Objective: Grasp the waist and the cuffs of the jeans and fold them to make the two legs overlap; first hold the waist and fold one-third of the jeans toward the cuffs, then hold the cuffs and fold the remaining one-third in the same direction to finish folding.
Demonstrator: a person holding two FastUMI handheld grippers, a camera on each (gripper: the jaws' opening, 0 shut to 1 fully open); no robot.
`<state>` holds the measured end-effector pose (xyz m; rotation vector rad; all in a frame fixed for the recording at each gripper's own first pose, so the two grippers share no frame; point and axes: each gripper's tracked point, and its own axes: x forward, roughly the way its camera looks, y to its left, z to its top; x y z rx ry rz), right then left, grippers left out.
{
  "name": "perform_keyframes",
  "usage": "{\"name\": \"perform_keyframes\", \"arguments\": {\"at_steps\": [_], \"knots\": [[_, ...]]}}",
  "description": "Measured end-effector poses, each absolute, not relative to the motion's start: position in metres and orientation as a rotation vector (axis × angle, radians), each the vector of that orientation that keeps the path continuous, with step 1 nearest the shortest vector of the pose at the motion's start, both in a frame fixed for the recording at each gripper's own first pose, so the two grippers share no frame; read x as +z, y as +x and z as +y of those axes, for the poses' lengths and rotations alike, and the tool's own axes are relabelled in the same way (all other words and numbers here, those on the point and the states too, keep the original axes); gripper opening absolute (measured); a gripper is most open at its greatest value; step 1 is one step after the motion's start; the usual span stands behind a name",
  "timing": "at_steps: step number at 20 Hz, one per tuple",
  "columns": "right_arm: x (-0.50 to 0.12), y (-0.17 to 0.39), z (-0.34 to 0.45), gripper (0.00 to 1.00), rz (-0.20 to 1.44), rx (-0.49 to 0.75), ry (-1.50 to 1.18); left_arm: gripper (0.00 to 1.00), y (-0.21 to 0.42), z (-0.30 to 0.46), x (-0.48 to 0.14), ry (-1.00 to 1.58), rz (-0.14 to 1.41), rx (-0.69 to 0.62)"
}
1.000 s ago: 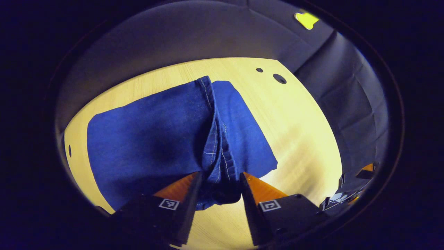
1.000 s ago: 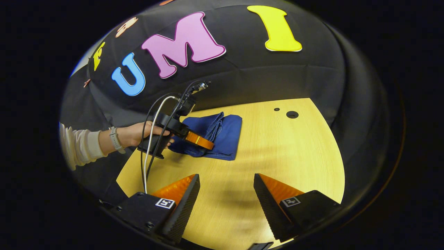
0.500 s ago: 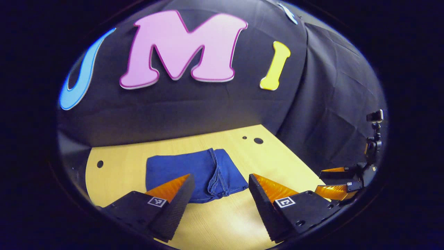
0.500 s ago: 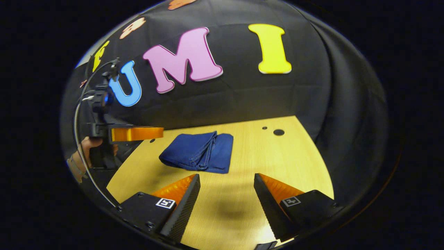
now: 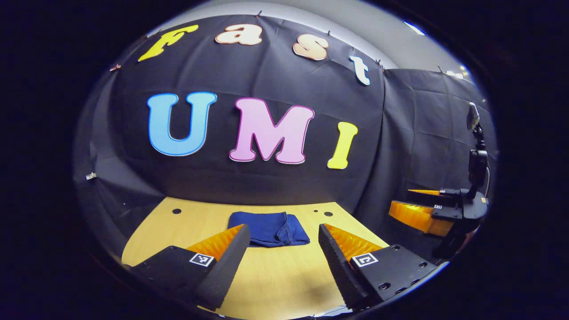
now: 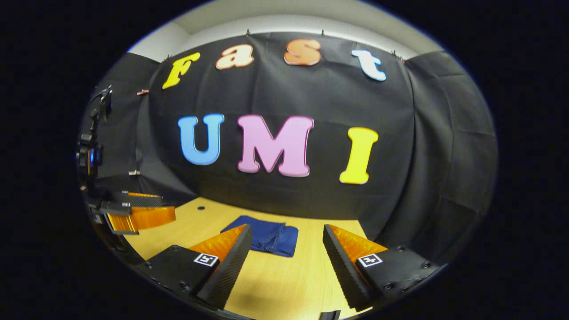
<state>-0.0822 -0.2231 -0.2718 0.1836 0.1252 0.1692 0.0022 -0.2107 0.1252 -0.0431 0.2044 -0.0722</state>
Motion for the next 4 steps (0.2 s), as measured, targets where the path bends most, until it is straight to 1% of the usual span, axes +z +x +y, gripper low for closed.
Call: {"name": "perform_keyframes", "arguments": {"at_steps": [1, 4], "knots": [[-0.258, -0.094, -0.219, 0.96, 0.1, 0.167, 0.194, 0.97, -0.009, -0.208, 0.138, -0.028, 0.158, -0.049], [-0.227, -0.126, -0.197, 0.96, 0.021, 0.234, 0.215, 0.96, -0.035, -0.21, 0.162, 0.033, 0.067, -0.031]]}}
